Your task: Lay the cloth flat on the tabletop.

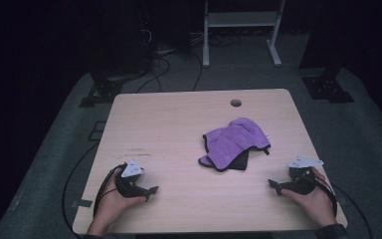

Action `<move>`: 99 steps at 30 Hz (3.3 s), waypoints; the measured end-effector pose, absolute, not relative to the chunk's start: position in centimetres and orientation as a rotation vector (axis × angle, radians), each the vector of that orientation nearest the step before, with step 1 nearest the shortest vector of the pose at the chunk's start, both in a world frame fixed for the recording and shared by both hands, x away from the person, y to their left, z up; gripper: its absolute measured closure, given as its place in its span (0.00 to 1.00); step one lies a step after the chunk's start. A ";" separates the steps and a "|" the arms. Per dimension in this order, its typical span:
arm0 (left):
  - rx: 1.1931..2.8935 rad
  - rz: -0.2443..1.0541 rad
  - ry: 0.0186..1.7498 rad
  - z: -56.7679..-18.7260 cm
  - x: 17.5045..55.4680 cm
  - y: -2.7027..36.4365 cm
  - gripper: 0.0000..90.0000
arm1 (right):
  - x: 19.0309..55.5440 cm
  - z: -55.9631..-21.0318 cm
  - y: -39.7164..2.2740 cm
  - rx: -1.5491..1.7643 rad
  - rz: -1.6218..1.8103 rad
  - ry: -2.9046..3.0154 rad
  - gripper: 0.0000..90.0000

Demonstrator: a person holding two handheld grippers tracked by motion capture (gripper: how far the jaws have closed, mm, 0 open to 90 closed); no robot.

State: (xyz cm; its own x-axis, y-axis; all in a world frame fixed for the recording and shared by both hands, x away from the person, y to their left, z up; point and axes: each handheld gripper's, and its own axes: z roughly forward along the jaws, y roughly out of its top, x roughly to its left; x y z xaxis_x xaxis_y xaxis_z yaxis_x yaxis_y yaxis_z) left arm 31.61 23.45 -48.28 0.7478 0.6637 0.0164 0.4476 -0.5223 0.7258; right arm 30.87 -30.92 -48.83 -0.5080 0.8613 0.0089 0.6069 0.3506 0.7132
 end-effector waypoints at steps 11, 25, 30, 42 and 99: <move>2.215 0.375 0.838 -48.3 31.6 23.2 0.04 | 30.5 -48.6 -31.4 1.291 0.998 2.205 0.26; 2.215 0.385 0.873 -48.4 31.6 23.3 0.00 | 31.3 -47.2 -31.3 1.244 1.080 2.211 0.46; 2.215 0.386 0.871 -48.4 31.6 23.3 0.00 | 32.3 -46.0 -30.8 1.229 1.154 2.200 0.47; 2.219 0.383 0.872 -48.4 31.7 23.3 0.00 | 34.2 -44.0 -28.6 1.164 1.217 2.196 0.49; 2.216 0.387 0.878 -48.4 31.7 23.2 0.00 | 37.6 -42.0 -25.9 1.105 1.184 2.300 0.95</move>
State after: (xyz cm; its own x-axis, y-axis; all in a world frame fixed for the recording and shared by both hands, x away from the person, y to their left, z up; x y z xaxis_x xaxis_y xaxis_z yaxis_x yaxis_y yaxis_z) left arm 31.69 23.24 -48.36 0.7243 0.6893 0.0152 0.4765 -0.5164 0.7115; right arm 37.60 -25.90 -42.04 -0.6461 0.7610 0.0581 0.4898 0.3550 0.7963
